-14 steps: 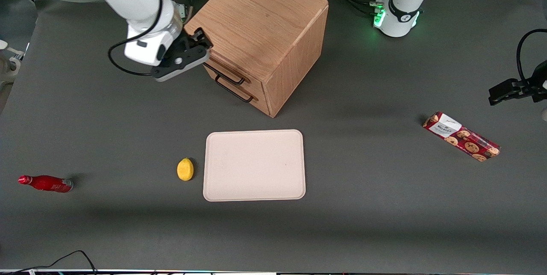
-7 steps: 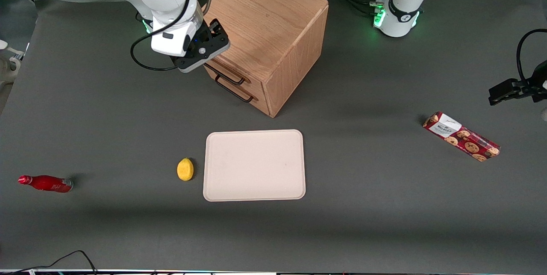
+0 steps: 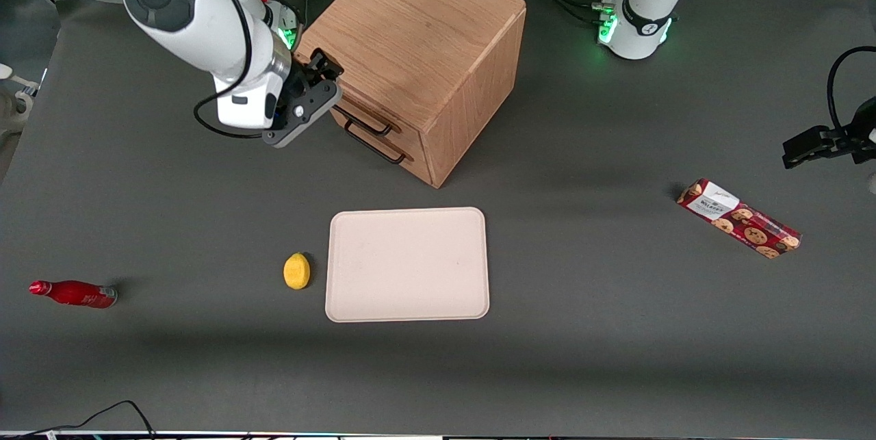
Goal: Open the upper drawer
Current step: 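Move the right gripper toward the upper drawer's black handle, then lower the right gripper and hook the upper drawer's black handle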
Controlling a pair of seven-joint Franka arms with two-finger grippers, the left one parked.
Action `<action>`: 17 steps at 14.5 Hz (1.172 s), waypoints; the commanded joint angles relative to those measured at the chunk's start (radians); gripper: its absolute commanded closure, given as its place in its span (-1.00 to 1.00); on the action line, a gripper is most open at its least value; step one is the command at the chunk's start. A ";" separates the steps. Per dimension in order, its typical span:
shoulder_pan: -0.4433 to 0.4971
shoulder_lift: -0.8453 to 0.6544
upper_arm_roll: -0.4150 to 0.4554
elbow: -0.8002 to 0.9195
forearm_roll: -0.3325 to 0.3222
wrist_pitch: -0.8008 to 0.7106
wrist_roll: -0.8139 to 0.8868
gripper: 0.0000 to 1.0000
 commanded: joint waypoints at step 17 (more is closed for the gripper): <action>0.018 0.031 0.004 -0.242 0.079 0.164 -0.121 -1.00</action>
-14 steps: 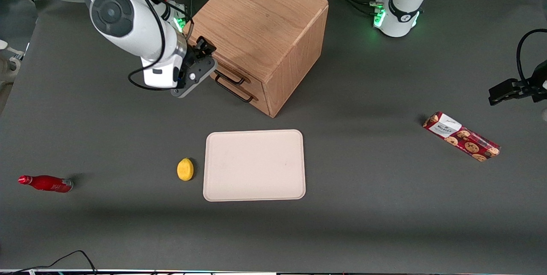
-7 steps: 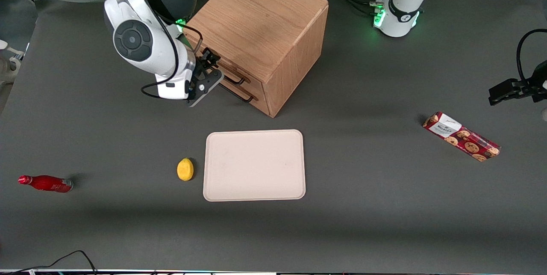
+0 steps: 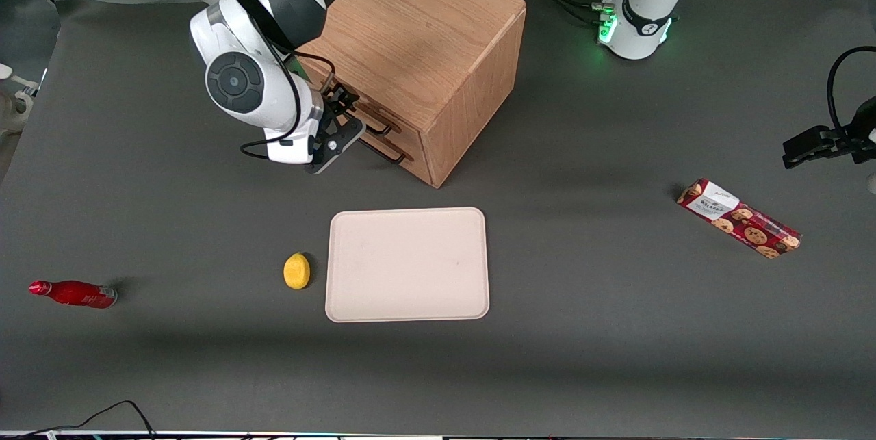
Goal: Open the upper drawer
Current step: 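Lower the right gripper and hook the upper drawer's black handle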
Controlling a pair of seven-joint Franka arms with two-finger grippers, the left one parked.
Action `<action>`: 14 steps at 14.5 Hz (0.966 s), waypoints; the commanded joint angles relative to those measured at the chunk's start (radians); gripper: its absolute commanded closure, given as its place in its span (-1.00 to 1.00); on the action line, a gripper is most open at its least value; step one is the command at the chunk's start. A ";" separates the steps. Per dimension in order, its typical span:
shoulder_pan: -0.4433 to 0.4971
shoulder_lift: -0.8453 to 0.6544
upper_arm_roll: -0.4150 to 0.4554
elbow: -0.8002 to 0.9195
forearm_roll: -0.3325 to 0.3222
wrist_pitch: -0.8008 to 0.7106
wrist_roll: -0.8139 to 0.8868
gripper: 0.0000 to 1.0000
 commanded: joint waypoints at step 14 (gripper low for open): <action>0.014 0.061 -0.004 -0.023 0.032 0.045 -0.040 -1.00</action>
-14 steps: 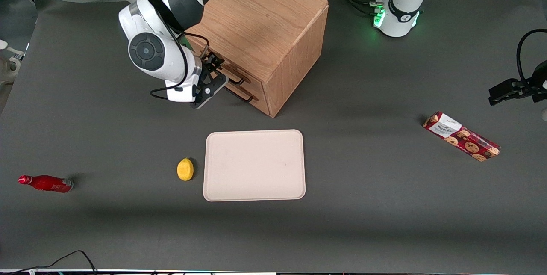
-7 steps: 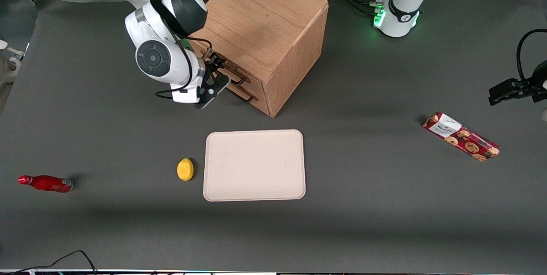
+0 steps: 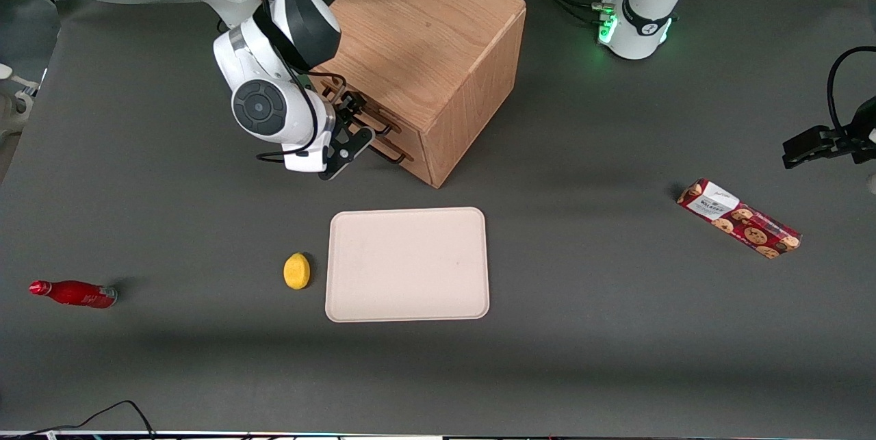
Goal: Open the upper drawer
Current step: 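Lower the right gripper and hook the upper drawer's black handle, then pull the upper drawer outward by its handle with the right gripper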
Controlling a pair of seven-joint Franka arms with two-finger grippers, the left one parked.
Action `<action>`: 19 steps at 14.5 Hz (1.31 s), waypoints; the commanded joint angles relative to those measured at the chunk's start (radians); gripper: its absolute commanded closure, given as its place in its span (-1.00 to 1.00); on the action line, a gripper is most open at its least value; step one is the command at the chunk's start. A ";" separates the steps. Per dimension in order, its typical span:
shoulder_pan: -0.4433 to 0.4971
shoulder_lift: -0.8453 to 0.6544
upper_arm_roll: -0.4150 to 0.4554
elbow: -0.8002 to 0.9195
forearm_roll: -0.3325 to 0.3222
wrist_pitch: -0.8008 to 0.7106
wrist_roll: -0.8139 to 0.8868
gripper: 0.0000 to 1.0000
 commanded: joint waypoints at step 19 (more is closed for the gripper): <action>-0.144 0.084 -0.011 0.113 -0.004 0.029 -0.262 -1.00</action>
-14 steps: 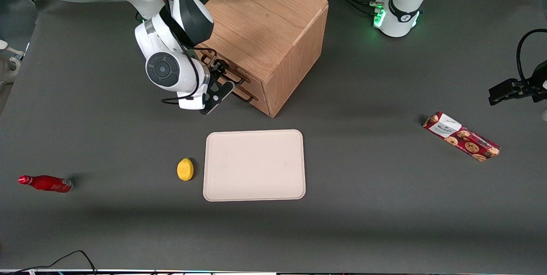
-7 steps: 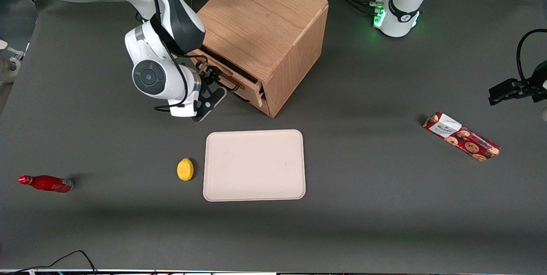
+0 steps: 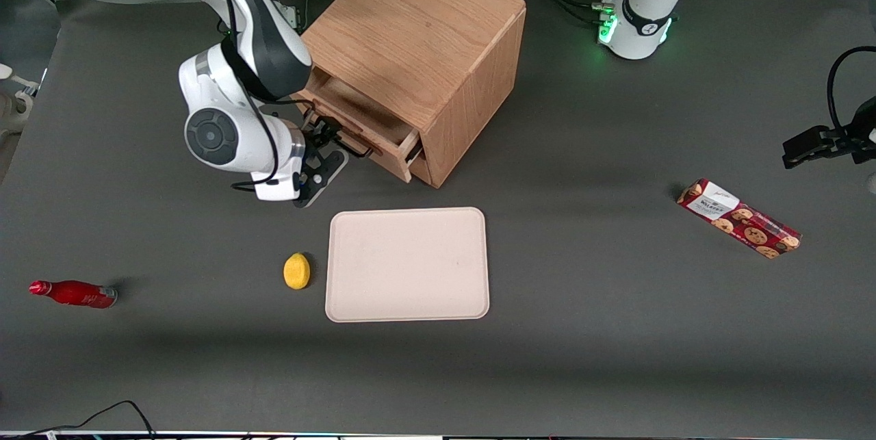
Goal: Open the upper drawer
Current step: 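Pull the upper drawer outward by its handle with the right gripper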
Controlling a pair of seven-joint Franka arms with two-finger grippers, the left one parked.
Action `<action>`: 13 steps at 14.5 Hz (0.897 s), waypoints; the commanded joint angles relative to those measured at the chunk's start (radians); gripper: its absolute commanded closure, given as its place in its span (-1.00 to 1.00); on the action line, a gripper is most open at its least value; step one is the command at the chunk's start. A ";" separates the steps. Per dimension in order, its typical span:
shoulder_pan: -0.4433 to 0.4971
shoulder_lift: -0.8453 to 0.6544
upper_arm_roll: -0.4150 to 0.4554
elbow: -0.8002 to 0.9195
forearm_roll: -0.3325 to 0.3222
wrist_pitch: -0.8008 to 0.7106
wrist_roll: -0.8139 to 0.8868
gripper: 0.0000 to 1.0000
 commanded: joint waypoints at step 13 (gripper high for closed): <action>-0.132 0.104 0.010 0.146 -0.037 -0.003 -0.143 -1.00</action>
